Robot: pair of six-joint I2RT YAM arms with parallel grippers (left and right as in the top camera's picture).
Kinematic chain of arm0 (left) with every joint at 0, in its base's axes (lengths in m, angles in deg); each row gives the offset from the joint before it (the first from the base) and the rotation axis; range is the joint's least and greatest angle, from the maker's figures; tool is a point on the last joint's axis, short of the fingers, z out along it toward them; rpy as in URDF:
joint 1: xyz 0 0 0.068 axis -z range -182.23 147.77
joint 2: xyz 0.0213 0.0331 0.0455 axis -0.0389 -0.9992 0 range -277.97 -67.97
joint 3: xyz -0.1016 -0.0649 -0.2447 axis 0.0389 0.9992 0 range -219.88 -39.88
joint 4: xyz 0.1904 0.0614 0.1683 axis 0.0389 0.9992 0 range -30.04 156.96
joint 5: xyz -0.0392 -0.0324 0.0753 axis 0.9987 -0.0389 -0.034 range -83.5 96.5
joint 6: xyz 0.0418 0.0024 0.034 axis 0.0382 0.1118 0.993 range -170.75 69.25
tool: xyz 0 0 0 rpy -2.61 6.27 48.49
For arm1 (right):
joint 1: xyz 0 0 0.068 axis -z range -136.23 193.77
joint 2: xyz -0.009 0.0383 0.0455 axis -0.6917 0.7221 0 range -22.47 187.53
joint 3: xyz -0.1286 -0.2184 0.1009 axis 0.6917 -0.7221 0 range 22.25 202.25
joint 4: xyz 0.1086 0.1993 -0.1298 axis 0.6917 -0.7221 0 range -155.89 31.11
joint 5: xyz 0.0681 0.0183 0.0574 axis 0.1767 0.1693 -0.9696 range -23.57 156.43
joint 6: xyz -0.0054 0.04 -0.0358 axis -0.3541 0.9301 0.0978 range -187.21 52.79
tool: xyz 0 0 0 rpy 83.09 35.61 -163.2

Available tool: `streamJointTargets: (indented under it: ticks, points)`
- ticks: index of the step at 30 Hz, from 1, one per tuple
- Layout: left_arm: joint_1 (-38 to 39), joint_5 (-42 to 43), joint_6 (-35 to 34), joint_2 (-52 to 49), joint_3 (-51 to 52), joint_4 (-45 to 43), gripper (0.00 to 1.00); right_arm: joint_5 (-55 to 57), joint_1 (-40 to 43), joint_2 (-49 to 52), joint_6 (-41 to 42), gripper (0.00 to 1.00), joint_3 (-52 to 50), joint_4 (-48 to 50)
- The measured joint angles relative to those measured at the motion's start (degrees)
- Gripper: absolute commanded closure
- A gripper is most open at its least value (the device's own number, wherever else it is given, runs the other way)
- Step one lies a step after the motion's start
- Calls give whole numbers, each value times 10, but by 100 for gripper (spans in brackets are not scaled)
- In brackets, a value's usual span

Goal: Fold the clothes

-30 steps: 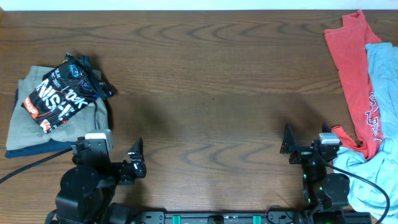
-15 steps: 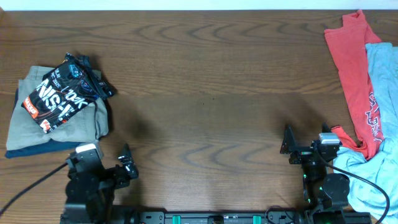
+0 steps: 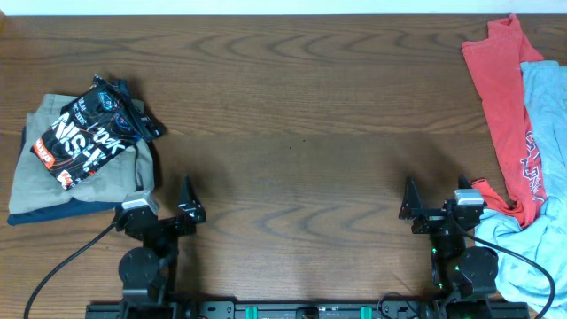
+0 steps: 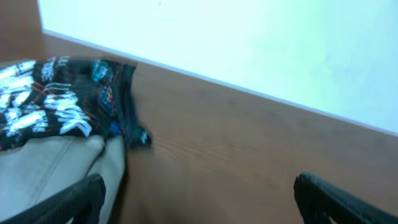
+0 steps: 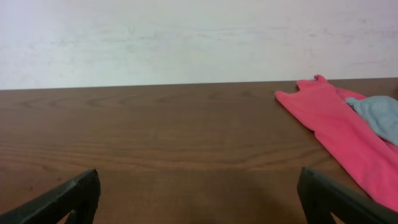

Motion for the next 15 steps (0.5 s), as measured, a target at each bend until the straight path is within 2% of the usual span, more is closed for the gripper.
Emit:
streamJointTargets:
  ticks: [4,15]
  points:
    - [0,4,18,1,45,-97,2,0,0,0,0,1,0,0]
    - [0,19,38,1,51,-53,2,0,0,0,0,1,0,0]
